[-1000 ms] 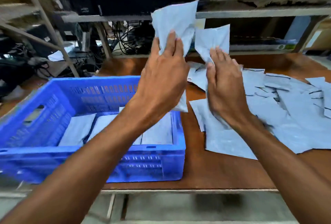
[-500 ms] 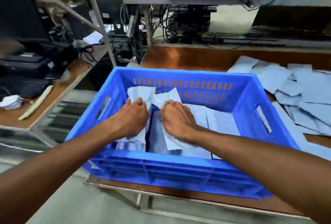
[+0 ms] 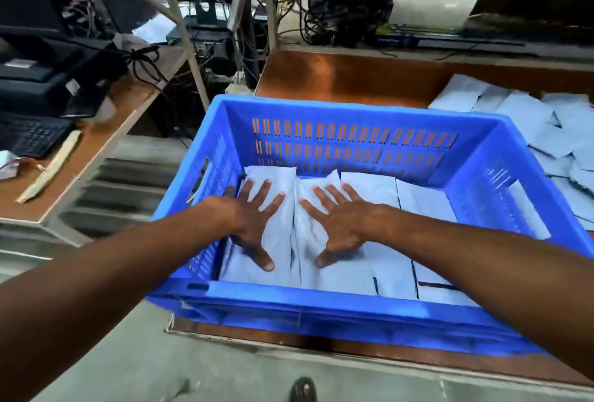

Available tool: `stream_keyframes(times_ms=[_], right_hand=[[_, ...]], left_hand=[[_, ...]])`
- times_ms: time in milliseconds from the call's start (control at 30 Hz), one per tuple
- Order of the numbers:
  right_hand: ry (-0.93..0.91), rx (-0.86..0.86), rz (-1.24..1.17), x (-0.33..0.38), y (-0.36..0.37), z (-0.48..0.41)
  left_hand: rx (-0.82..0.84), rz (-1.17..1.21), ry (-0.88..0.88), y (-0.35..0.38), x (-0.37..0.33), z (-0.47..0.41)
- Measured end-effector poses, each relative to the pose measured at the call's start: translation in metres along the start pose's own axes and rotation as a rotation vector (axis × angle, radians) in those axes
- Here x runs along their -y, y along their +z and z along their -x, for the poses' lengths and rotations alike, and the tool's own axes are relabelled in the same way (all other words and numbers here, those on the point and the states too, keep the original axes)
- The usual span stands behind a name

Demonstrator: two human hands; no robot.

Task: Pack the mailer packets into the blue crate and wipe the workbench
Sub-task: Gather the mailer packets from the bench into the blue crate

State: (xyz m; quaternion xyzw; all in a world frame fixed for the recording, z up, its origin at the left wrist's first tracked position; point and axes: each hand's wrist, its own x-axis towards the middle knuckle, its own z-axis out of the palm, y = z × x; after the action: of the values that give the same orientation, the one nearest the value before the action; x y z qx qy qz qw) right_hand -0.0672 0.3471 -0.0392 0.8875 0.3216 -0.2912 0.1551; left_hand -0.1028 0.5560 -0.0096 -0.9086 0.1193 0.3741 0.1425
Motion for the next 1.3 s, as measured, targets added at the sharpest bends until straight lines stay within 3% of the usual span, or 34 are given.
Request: stream_keyframes(times_ms=[333,433,500,600,700,767,900,1033,1167,1300], right_hand=[[-0.020,-0.023,-0.070,-0.001,0.007,-0.004],[-0.031,-0.225,-0.123,-0.022,-0.021,0.021],[-0.030,-0.528,-0.119,-0.049,-0.043,0.052],[-0.013,-0.900,-0.198,-0.102,-0.062,0.114],[0.023,-1.043,-0.304,-0.164,-0.047,0.178],[0.081,-1.084,-0.377,-0.207,-0.019,0.221],[0.312,-1.035,-0.482,-0.284,0.078,0.287],[0.459,-0.770,-0.531,-0.330,0.193,0.307],[0.331,-0.678,-0.472,-0.341,0.284,0.296],[0.445,-0.344,-0.347,-0.338,0.318,0.292]], left_hand=[[0.009,-0.023,-0.020,0.000,0.005,0.000],[-0.060,-0.002,-0.059,-0.019,-0.001,0.016],[-0.231,0.004,-0.058,-0.046,-0.014,0.032],[-0.637,0.124,0.002,-0.100,-0.054,0.052],[-0.986,0.167,0.193,-0.151,-0.130,0.060],[-1.072,0.215,0.325,-0.176,-0.200,0.061],[-1.061,0.233,0.479,-0.203,-0.351,0.060],[-0.953,0.217,0.407,-0.195,-0.465,0.043],[-0.678,0.281,0.299,-0.165,-0.519,-0.006],[-0.540,0.357,0.193,-0.129,-0.534,-0.049]])
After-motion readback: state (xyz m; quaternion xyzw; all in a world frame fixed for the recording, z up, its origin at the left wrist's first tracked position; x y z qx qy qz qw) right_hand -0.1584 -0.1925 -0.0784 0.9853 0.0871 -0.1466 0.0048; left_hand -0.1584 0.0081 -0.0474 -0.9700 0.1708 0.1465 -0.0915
